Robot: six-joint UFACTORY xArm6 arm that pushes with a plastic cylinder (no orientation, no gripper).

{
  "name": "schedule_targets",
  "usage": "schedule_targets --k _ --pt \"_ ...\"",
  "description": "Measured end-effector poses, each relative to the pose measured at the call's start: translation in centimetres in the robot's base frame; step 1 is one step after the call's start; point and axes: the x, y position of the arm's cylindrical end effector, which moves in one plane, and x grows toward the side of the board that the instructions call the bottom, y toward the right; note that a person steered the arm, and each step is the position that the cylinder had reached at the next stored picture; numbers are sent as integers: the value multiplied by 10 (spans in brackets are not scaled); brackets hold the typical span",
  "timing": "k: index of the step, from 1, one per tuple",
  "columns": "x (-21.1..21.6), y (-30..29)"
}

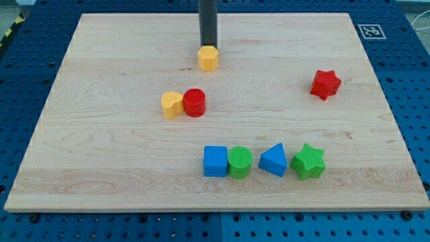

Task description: Move the yellow hexagon to the right side of red circle

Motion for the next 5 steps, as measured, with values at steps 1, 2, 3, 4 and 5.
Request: schedule_targets --k 1,2,3,4,5 --pt "10 6" --pt "25 5" --pt "24 6" --pt "-6 7" --pt "-14 -10"
